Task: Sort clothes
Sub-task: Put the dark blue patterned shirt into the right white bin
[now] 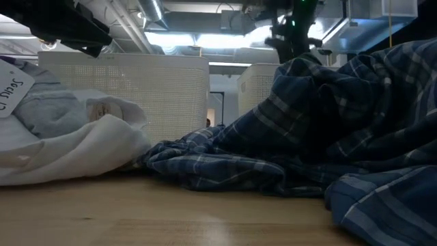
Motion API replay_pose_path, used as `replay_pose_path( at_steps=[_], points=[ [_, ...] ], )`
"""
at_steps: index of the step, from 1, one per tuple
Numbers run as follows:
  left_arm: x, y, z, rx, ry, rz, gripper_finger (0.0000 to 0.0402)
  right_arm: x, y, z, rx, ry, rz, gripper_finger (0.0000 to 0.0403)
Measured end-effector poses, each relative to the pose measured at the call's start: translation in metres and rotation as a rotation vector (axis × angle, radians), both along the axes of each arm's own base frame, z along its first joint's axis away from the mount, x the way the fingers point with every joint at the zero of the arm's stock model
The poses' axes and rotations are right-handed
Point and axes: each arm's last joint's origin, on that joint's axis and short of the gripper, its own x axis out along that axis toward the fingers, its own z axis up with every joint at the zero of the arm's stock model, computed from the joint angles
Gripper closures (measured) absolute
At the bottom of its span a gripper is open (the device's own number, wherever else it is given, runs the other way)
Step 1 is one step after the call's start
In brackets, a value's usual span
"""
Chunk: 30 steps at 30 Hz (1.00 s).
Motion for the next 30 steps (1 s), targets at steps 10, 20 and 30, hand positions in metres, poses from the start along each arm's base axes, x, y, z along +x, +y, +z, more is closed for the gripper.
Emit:
replay_pose_path(
  at_steps=[10,20,30],
  points=[
    [0.000,0.000,0.000,0.002,0.004,0.000,0.0400,0.025,0.064,0.038,-0.050,-0.085,0.237,0.0220],
    [0.000,0.000,0.000,-0.002,0.003,0.001,0.0400,0.043,0.170,0.026,-0.009,-0.038,0.570,0.0220],
    [0.000,0.000,0.001,-0.005,-0.006,0.000,0.0400,0.034,0.272,-0.015,0.064,-0.039,0.789,0.0220]
  ],
)
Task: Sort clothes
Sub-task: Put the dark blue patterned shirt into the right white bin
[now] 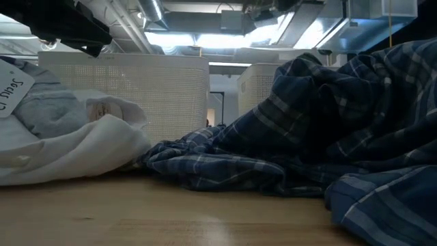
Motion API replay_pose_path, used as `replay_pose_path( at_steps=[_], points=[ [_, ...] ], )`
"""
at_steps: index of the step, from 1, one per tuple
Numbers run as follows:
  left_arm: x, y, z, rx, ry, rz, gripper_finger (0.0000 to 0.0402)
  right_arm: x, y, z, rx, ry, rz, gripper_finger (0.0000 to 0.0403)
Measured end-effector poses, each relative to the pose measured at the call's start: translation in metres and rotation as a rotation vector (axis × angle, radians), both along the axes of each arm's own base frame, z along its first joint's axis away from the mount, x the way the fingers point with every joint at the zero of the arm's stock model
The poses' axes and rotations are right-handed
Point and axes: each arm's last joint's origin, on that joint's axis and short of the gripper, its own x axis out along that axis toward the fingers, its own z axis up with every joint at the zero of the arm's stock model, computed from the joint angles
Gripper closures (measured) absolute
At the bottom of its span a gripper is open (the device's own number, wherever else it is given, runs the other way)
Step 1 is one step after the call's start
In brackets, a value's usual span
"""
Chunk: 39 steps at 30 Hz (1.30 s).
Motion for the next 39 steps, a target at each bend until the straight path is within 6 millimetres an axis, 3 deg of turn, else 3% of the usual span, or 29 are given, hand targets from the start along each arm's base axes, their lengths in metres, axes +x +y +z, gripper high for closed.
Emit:
replay_pose_path(
  at_steps=[9,20,31,39],
  points=[
    [0.000,0.000,0.000,0.008,0.001,-0.003,0.0400,-0.005,0.047,-0.055,0.161,-0.023,0.125,0.0220],
    [0.000,0.000,0.000,0.015,-0.003,-0.006,0.0400,0.004,0.057,-0.123,0.245,-0.011,0.191,0.0220],
    [0.000,0.000,0.000,0.013,0.000,-0.004,0.0400,0.033,0.074,-0.176,0.230,0.014,0.280,0.0220],
    [0.000,0.000,0.000,0.017,0.001,-0.006,0.0400,0.039,0.076,-0.195,0.197,0.033,0.261,0.0220]
  ],
)
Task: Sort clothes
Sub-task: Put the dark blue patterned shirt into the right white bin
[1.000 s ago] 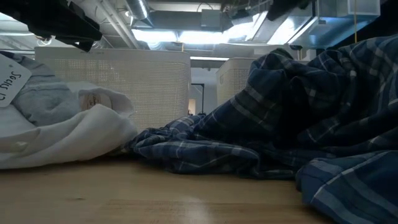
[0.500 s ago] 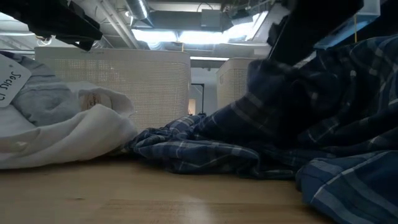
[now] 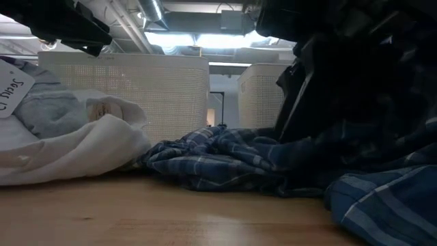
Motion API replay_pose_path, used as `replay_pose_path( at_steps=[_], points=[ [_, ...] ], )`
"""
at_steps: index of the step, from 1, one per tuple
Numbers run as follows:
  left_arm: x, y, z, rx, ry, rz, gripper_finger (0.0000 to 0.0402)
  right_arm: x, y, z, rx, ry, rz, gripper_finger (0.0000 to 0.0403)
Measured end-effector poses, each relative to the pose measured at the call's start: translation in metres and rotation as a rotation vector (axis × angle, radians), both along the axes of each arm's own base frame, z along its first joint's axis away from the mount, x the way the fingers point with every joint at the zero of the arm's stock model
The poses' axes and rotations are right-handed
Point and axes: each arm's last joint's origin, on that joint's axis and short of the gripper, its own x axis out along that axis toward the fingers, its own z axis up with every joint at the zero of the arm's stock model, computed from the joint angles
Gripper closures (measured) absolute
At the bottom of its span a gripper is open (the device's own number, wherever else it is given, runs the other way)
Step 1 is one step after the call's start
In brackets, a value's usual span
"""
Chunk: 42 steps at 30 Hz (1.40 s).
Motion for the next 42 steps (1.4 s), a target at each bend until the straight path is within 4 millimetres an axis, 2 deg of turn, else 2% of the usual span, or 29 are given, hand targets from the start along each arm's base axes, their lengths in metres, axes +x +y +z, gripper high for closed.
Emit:
replay_pose_path(
  at_steps=[13,17,21,26,32,37,42],
  points=[
    [0.000,0.000,0.000,-0.001,0.000,0.001,0.0400,0.002,0.000,0.001,0.010,-0.027,-0.041,0.0220],
    [0.000,0.000,0.000,-0.001,0.000,0.001,0.0400,0.009,-0.002,0.009,0.023,-0.055,-0.051,0.0217],
    [0.000,0.000,0.000,-0.001,0.000,0.001,0.0400,0.017,0.003,0.025,0.055,-0.105,-0.048,0.0192],
    [0.000,0.000,0.000,-0.005,0.001,0.002,0.0400,0.020,0.006,0.032,0.056,-0.129,-0.018,0.0132],
    [0.000,0.000,0.000,-0.006,0.003,0.004,0.0400,0.017,0.010,0.020,0.011,-0.067,0.018,0.0081],
    [0.000,0.000,0.000,-0.005,0.006,0.003,0.0400,0.019,0.014,-0.005,-0.032,-0.007,0.038,0.0073],
    [0.000,0.000,0.000,-0.006,0.005,0.003,0.0400,0.021,0.011,-0.010,-0.093,-0.010,0.068,0.0072]
  ],
)
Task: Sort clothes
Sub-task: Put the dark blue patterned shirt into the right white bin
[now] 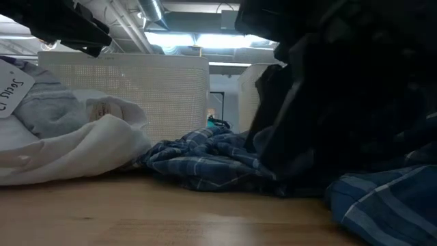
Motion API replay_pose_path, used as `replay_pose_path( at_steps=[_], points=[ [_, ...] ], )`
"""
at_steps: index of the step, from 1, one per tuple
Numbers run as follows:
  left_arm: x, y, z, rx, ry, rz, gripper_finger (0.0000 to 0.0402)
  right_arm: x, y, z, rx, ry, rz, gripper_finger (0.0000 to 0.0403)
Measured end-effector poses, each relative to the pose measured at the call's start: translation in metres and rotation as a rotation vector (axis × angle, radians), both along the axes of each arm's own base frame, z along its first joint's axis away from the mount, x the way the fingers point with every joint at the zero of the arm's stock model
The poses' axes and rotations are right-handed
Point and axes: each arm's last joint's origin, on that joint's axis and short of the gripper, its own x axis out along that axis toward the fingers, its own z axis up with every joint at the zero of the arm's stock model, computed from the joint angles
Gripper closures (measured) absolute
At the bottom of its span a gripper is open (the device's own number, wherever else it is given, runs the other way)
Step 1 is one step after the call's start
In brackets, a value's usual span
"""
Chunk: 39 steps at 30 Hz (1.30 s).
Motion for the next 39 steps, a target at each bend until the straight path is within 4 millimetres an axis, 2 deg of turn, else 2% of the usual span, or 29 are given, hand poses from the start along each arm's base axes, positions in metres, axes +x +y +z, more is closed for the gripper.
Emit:
replay_pose_path(
  at_steps=[5,11,16,20,29,33,35,39],
  points=[
    [0.000,0.000,-0.001,0.002,0.003,0.000,0.0400,0.003,-0.012,-0.008,-0.116,0.015,-0.023,0.0072],
    [0.002,-0.001,-0.004,0.012,0.020,0.000,0.0400,0.012,-0.027,-0.022,-0.088,0.069,-0.049,0.0072],
    [0.005,-0.003,-0.007,0.017,0.027,0.001,0.0400,0.013,-0.030,-0.023,-0.075,0.082,-0.053,0.0080],
    [0.007,-0.004,-0.006,0.020,0.015,-0.003,0.0400,0.013,-0.031,-0.024,-0.046,0.089,-0.090,0.0129],
    [0.006,-0.004,-0.007,0.028,0.018,-0.006,0.0400,0.011,-0.035,-0.027,-0.084,0.115,-0.094,0.0315],
    [0.006,-0.004,-0.007,0.028,0.018,-0.006,0.0400,0.010,-0.038,-0.025,-0.151,0.129,-0.067,0.0381],
    [0.006,-0.004,-0.007,0.028,0.018,-0.006,0.0400,0.008,-0.039,-0.022,-0.206,0.156,-0.062,0.0390],
    [0.006,-0.004,-0.007,0.028,0.018,-0.006,0.0400,0.011,-0.035,-0.005,-0.293,0.218,-0.074,0.0371]
  ],
)
